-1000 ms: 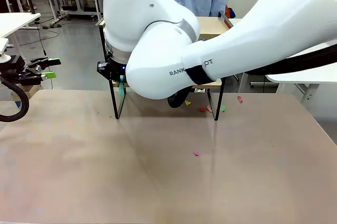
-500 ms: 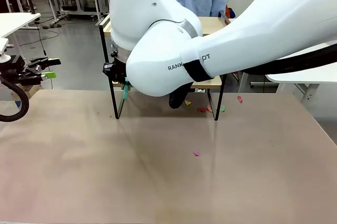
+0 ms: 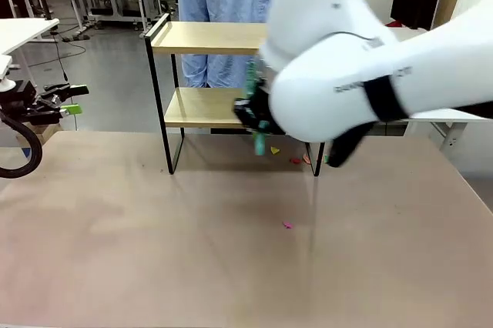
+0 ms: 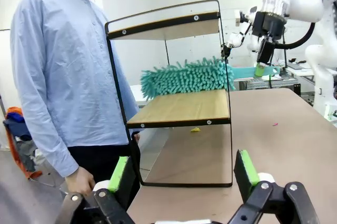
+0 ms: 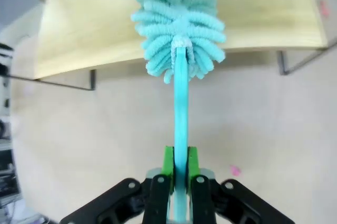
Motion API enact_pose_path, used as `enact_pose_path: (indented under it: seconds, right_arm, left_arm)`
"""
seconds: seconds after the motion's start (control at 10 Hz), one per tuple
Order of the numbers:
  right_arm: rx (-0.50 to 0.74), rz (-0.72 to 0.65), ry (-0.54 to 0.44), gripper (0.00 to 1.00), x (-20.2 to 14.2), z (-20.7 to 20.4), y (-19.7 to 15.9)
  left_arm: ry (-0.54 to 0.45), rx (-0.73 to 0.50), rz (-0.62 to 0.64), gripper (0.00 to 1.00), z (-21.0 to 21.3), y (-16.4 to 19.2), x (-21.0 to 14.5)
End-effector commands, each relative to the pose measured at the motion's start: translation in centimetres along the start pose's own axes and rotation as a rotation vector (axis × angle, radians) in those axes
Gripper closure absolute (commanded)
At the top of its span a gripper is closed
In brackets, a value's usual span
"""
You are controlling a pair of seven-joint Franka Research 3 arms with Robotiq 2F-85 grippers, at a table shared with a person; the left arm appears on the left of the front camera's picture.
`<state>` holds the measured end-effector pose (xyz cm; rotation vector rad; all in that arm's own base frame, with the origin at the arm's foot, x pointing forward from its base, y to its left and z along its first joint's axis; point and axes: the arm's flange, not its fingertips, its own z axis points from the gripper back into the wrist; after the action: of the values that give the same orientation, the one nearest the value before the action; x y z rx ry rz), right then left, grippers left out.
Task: Clean the shelf.
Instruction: Clean the specific section of the Shelf indicated by the human with the Duster.
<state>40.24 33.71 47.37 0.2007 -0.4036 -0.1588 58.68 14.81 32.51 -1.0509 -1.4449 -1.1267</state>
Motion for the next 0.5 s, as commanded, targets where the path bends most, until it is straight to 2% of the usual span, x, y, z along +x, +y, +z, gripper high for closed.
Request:
enact_pose_path:
  seconds: [0.0, 0.2, 0.3, 0.4]
  right_arm:
    - [-0.002, -0.022, -0.016, 0.87, -0.4, 2.8, -7.3]
    - [-0.026, -0.036, -0.033, 0.87, 0.2, 4.6, -12.0]
    - [0.000, 0.018, -0.062, 0.87, -0.1, 5.5, -12.3]
    - [-0.035, -0.051, -0.034, 0.87, 0.2, 3.3, -10.2]
  left_arm:
    - [0.004, -0.008, -0.009, 0.00, -0.1, -0.3, 0.3]
    - [0.004, -0.008, -0.009, 0.00, -0.1, -0.3, 0.3]
    - [0.004, -0.008, -0.009, 0.00, -0.1, -0.3, 0.3]
    - [0.004, -0.008, -0.009, 0.00, -0.1, -0.3, 0.3]
